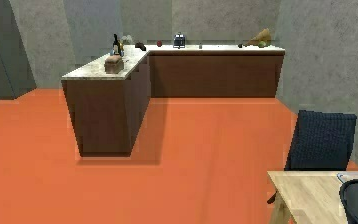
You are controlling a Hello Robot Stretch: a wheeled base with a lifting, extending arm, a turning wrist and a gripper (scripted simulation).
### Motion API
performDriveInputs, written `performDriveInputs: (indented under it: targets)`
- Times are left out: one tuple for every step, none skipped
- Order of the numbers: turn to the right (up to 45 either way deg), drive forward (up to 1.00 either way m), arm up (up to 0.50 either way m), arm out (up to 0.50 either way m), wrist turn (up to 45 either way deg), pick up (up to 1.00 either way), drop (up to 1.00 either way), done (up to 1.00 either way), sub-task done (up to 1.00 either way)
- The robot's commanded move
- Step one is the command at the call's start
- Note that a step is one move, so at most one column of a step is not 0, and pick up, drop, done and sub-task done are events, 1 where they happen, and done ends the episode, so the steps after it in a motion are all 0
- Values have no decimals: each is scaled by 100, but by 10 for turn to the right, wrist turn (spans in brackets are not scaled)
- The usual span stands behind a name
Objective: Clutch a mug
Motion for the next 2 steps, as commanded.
performDriveInputs:
  targets:
    - [0,0,50,0,0,0,0,0,0]
    - [0,0,34,0,0,0,0,0,0]
